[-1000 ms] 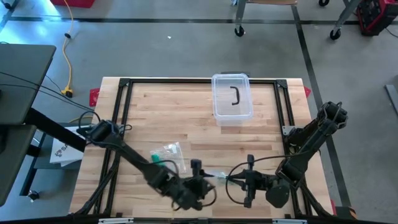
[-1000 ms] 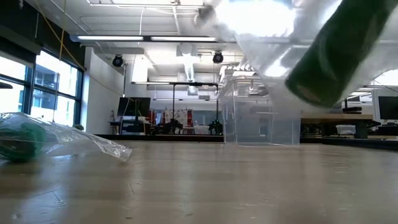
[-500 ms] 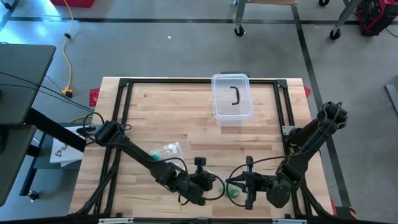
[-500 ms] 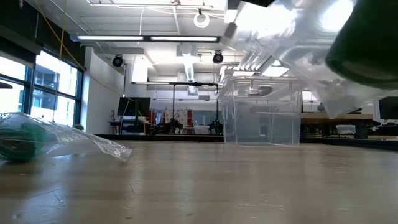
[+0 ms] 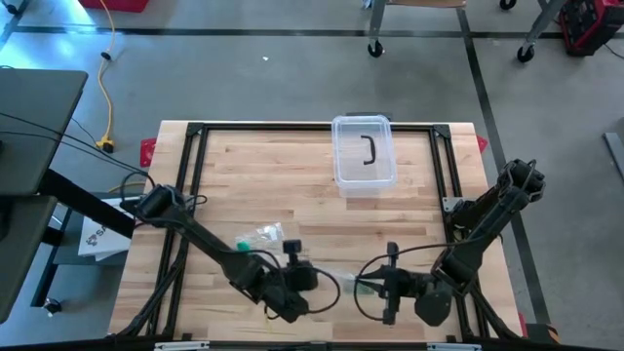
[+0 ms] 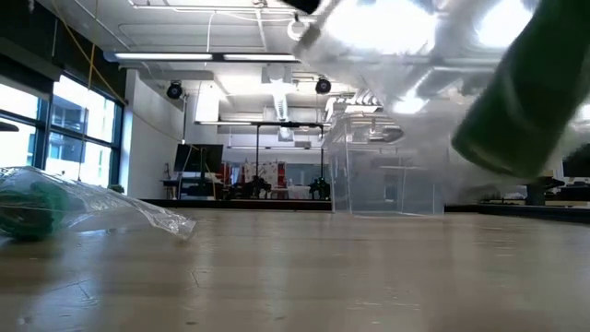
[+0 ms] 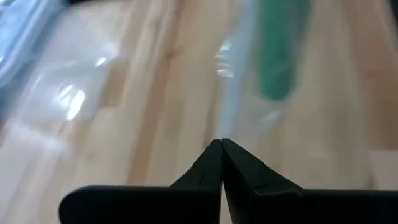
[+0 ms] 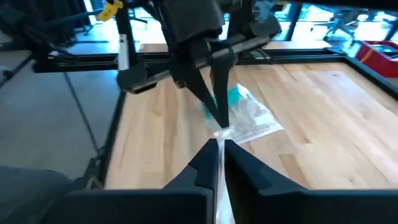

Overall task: Roll bandage
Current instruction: Open the transparent bin

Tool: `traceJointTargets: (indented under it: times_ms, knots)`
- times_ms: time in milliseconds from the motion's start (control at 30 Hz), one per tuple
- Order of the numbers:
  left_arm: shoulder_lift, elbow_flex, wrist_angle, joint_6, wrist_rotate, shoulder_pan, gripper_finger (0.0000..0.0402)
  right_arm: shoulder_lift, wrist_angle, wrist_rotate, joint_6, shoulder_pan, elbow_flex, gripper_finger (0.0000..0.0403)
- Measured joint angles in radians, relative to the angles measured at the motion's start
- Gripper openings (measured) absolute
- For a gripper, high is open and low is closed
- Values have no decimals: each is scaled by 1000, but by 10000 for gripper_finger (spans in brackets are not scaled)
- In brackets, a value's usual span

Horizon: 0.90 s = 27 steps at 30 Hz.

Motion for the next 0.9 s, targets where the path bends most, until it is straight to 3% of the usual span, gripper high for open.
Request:
traceJointTargets:
  times_ms: [200,467,600,733,900]
  knots:
    - [-40,0,-121,-72,-17,-10,1,0,-22,34,5,-1,0,37]
    - [-43,0,-20,3,-21,-10,4,0,-41,34,11,-1,0,32]
    - [-43,0,-25,4,-23,7,18,-10,-146,86,131,-32,0,38]
    - [-43,0,-111,3,-24,58,31,-101,-376,59,234,-149,0,60]
    - [-43,-16,-188,25,-25,141,28,-286,-634,-58,267,-421,0,106]
